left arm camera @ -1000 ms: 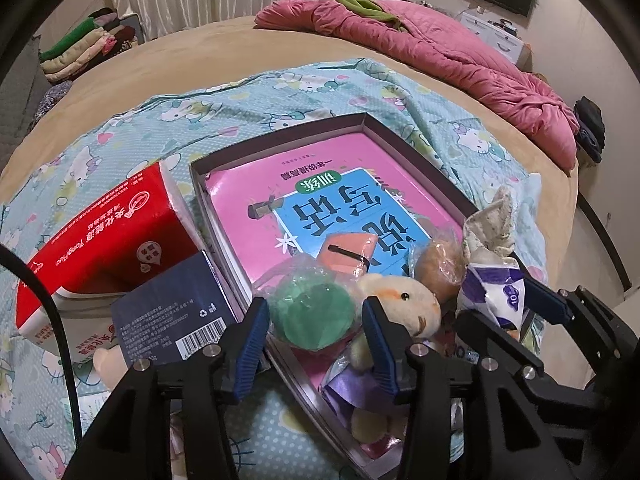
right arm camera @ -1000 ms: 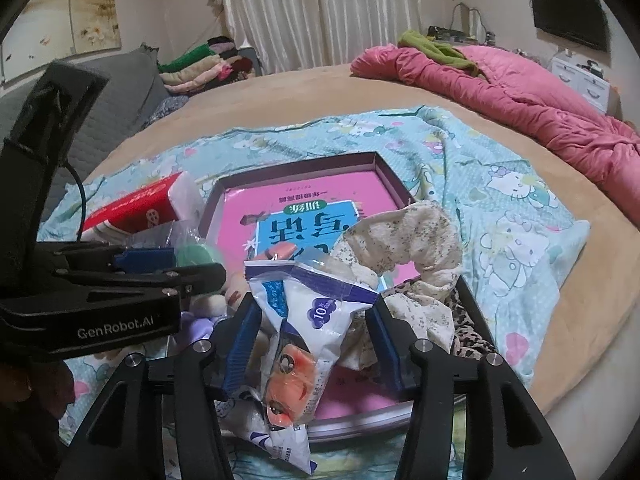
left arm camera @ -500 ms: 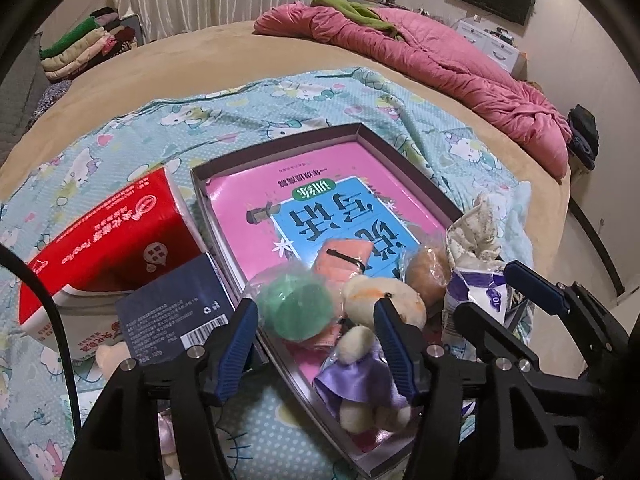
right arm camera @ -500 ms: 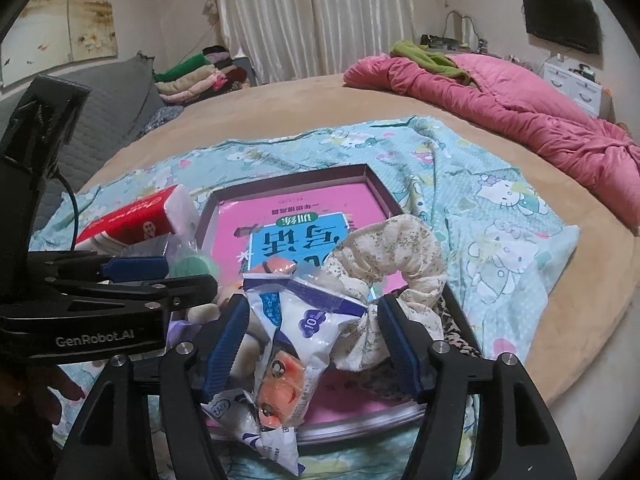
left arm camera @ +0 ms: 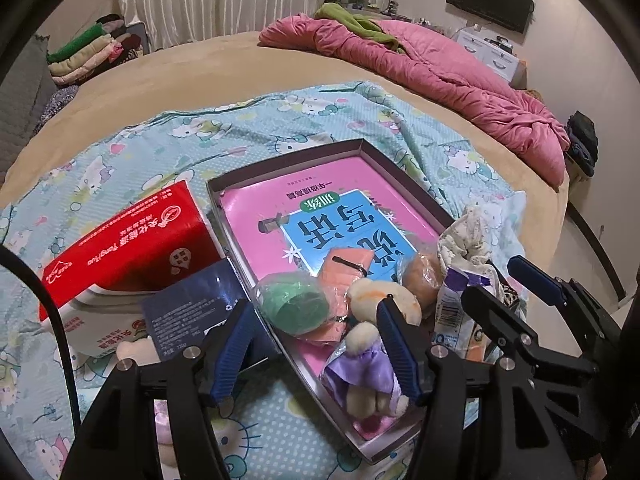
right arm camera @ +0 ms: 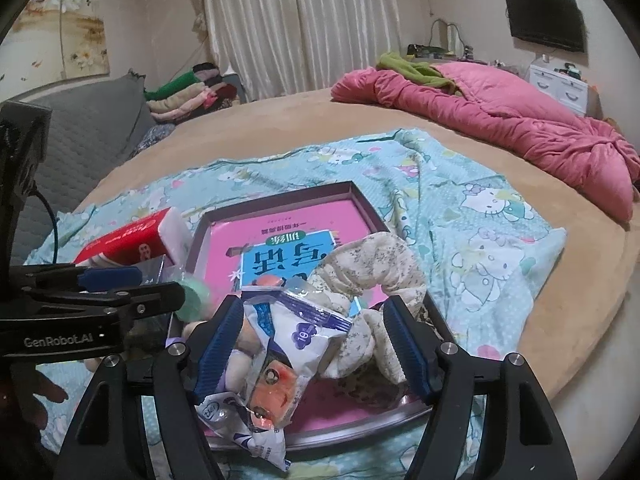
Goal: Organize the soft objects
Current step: 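Move both open tools back toward the pile beside the red tissue box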
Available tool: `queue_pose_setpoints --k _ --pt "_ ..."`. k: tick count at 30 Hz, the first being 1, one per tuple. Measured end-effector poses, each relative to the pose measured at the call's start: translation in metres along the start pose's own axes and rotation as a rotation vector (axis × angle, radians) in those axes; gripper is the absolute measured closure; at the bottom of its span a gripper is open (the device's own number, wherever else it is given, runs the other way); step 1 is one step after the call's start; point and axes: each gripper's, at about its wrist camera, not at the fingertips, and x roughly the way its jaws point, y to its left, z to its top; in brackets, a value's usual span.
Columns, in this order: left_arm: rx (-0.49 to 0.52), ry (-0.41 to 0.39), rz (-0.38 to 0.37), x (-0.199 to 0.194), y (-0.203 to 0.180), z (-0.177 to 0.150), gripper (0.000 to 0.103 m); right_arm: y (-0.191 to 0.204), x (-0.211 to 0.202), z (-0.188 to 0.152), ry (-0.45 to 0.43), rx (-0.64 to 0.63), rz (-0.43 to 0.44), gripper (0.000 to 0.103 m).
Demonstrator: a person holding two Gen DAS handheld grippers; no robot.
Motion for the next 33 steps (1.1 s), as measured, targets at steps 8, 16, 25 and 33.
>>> queue_pose_setpoints --k 8,16,25,33 --pt "-0.005 -0.012 0.006 -0.01 0.002 -0.002 0.04 -0.003 0.011 0.004 -0.003 -0.009 -0.036 0.028" --pt "-0.012 -0.026 0.01 -0.021 0.007 -0.002 0.04 -0.014 0.037 0.003 0.013 -0.01 -0.107 0.027" --pt "-0.009 -0.041 0.014 -0.031 0.007 -0.002 0.038 -0.019 0.056 0.005 0.011 -0.021 -0.135 0.027" --pt "-0.006 -0.053 0.011 -0.04 0.007 -0.004 0.034 -0.019 0.043 0.016 -0.056 -0.019 -0.128 0.026"
